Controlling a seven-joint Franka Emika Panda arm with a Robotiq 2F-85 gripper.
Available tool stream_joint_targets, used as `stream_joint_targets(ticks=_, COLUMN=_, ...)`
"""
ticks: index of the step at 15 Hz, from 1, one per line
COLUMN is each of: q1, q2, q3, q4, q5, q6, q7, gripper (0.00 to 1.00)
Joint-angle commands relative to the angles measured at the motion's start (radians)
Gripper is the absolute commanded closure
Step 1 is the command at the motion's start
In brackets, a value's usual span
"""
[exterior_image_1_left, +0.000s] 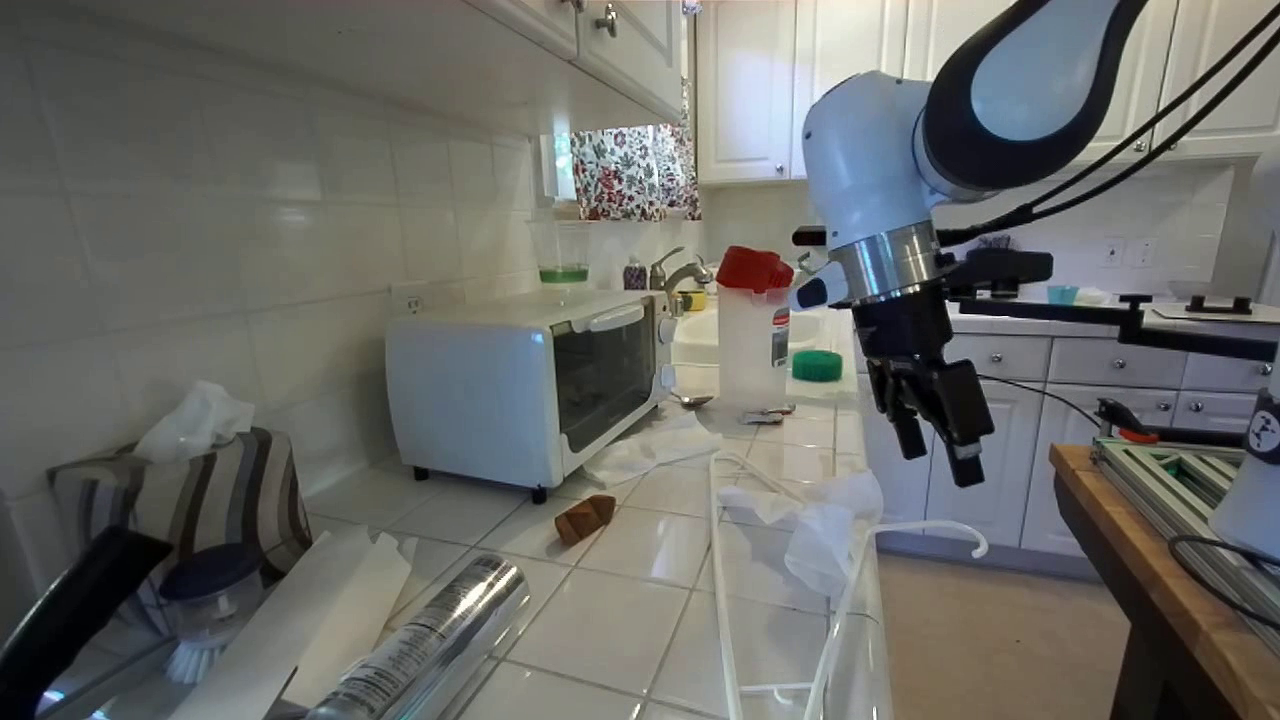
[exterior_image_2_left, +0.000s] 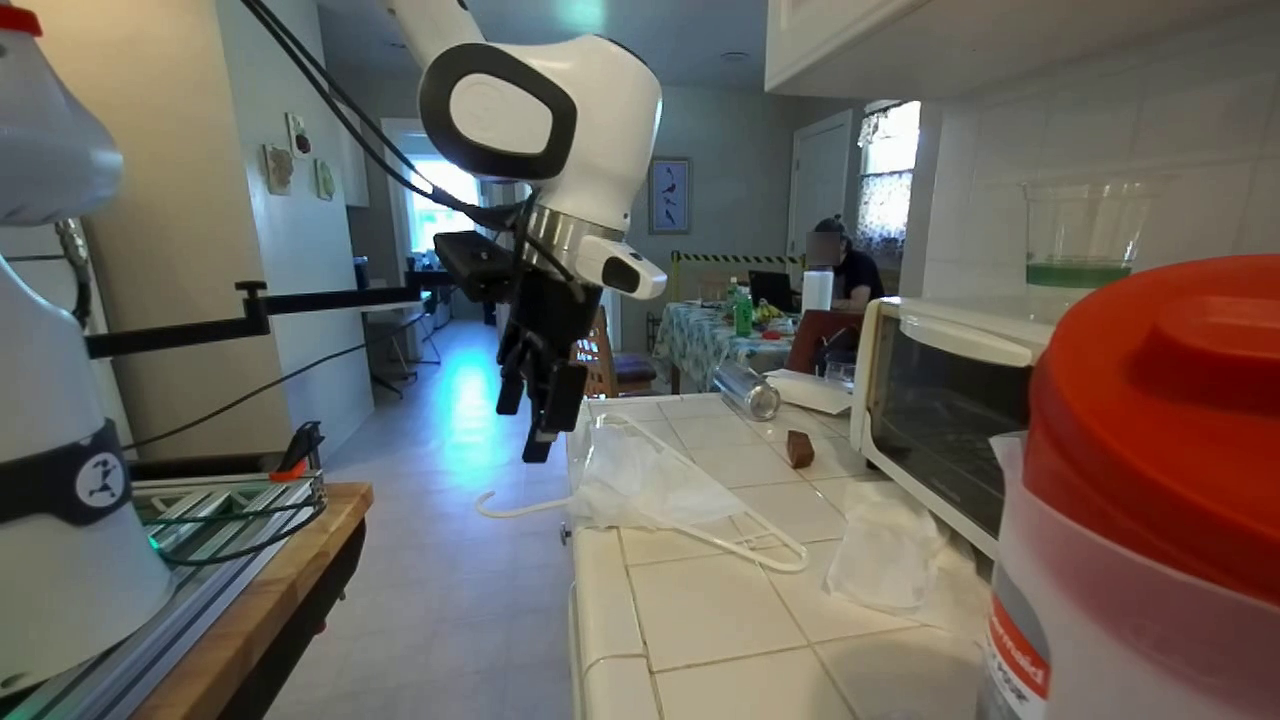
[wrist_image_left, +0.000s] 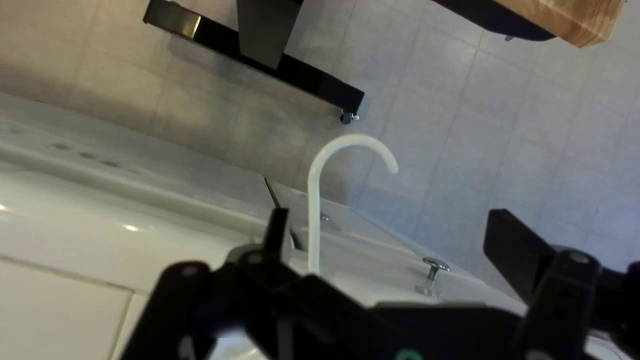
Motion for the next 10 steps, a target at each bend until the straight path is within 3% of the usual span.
stream_joint_targets(ticks=1, q1=0.015, q2=-0.023, q3=-0.019, q4=-0.067, q5=-0.038, q6=0.057, q7=0.057, gripper=0.00)
stream_joint_targets(ticks=4, q1=0.005, q2=-0.031, q3=-0.027, q4=-0.116, q5=-0.102, q6=0.122, q7=0.137, gripper=0.00)
stream_joint_targets(ticks=6, q1=-0.001, q2=0.012, q3=-0.040, q4=-0.087, q5=-0.129, q6=0.192, q7=0.186, gripper=0.00)
stream_joint_targets(ticks=10, q1=0.004, q2=0.023, q3=-0.059, q4=-0.085, q5=-0.067, q6=0.310, q7=0.195, gripper=0.00)
